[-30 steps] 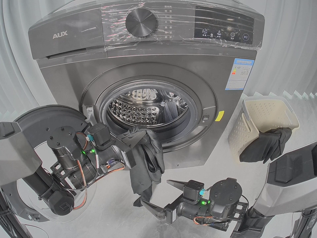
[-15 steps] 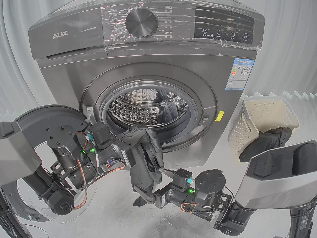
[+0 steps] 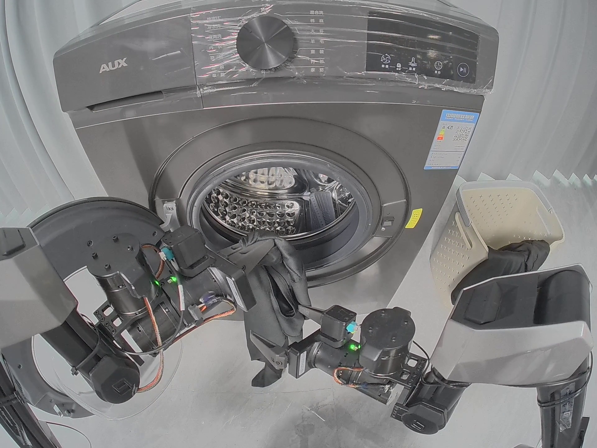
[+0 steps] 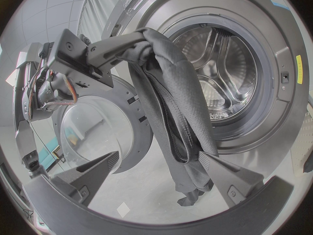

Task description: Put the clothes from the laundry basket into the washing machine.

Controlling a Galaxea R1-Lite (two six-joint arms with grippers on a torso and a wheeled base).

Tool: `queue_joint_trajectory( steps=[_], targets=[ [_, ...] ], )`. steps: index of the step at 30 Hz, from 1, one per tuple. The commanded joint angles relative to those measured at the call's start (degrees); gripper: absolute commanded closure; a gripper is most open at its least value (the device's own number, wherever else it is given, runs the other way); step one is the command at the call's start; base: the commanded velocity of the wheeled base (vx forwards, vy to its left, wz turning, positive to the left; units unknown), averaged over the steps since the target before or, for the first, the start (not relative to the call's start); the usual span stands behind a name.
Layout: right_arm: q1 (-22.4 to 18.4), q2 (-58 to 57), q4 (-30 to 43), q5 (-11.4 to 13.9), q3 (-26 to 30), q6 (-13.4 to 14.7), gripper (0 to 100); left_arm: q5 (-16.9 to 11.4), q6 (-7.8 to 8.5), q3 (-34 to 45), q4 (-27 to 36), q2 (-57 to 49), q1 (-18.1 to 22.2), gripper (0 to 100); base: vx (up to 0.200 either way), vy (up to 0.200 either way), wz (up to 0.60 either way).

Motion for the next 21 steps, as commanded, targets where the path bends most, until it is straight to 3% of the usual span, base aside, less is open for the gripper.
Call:
queue_joint_trajectory(
  steps=[1, 4, 18, 21],
  targets=[
    [-0.2, 1.9, 0.0, 0.0, -1.9, 0.0, 0, 0.0, -2.12, -0.7, 0.0, -0.7, 0.1, 100, 0.0, 0.0, 0.0],
    [-0.5, 2.3, 0.0, 0.0, -2.7, 0.0, 0, 0.0, -3.17, -0.6, 0.0, -0.7, 0.1, 100, 0.0, 0.0, 0.0],
    [-4.0, 2.3, 1.1, 0.4, -6.7, 0.0, 0, 0.0, -3.0, -0.3, 0.0, -0.6, 0.0, 100, 0.0, 0.0, 0.0],
    [-5.5, 3.7, 1.2, 0.3, -8.9, -1.6, 0, 0.0, -3.09, -0.3, 0.0, -0.6, 0.0, 100, 0.0, 0.0, 0.0]
  ],
)
